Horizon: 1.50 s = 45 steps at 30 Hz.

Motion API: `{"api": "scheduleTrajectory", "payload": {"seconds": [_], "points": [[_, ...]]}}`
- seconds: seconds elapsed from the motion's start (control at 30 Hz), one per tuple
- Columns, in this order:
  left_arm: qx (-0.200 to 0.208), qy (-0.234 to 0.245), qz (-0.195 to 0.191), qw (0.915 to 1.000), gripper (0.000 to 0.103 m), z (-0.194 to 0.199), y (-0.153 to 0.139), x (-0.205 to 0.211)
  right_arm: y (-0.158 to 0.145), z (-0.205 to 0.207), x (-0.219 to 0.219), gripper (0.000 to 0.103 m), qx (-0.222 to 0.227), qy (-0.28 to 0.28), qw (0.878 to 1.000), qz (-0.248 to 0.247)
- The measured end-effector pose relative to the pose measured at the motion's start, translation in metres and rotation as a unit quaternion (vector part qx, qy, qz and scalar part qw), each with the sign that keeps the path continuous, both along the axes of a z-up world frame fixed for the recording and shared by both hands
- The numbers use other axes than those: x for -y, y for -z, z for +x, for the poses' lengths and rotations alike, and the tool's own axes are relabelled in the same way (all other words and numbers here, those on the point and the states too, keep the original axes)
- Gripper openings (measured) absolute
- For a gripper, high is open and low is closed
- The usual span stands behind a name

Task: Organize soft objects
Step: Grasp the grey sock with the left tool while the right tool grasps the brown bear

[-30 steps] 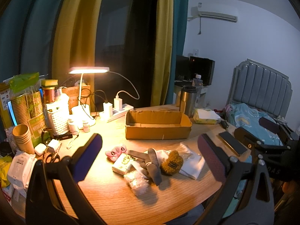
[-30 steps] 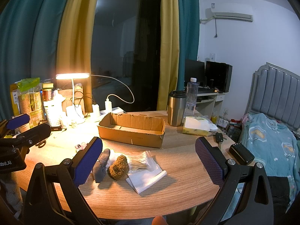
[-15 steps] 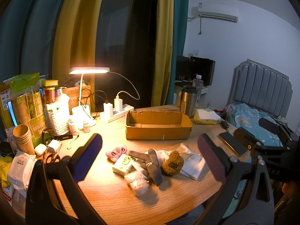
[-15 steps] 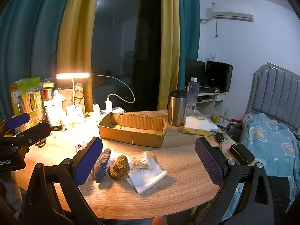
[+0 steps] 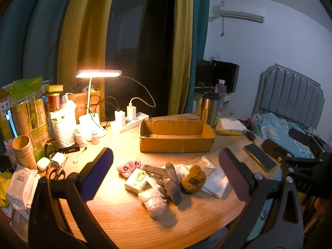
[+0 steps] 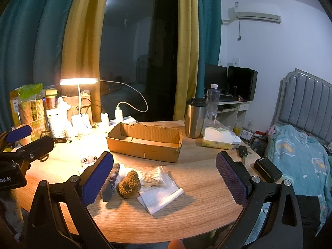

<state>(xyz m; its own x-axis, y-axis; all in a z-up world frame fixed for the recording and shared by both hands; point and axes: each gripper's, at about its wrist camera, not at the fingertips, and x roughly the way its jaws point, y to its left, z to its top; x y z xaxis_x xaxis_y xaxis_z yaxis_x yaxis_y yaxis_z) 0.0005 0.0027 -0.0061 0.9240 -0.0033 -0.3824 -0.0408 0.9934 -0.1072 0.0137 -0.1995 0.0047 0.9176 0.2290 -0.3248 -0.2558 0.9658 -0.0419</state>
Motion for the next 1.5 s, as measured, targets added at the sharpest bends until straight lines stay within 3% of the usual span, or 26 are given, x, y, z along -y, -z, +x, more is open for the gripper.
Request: {"api": "scheduleTrajectory", "payload": {"seconds": [0.2, 0.47, 0.83, 1.07, 1.43, 1.47, 1.5], "points": [[-0.035, -0.003, -0.005, 0.9994, 0.102, 0.024, 0.026, -0.006, 0.013, 0.010, 0.004, 0.101, -0.015, 0.009, 1.000, -0.004], [-0.089, -0.004, -0.006, 0.9960, 0.102, 0.053, 0.064, -0.014, 0.050, 0.050, 0.010, 0.101, -0.072, 0.008, 0.997, -0.011], [-0.158, -0.017, -0.005, 0.9872, 0.102, 0.081, 0.109, -0.026, 0.090, 0.084, -0.014, 0.100, -0.137, -0.049, 0.989, -0.011], [-0.170, -0.007, 0.005, 0.9854, 0.102, 0.092, 0.116, -0.024, 0.109, 0.104, -0.036, 0.082, -0.175, -0.089, 0.981, -0.004], [-0.190, 0.012, 0.036, 0.9811, 0.101, 0.115, 0.124, -0.005, 0.128, 0.130, -0.055, 0.067, -0.218, -0.132, 0.967, 0.007], [-0.190, 0.013, 0.039, 0.9809, 0.101, 0.117, 0.124, -0.003, 0.130, 0.132, -0.056, 0.060, -0.221, -0.135, 0.966, 0.007], [-0.190, 0.016, 0.043, 0.9806, 0.101, 0.118, 0.124, 0.000, 0.131, 0.134, -0.055, 0.047, -0.225, -0.140, 0.964, 0.010]]}}
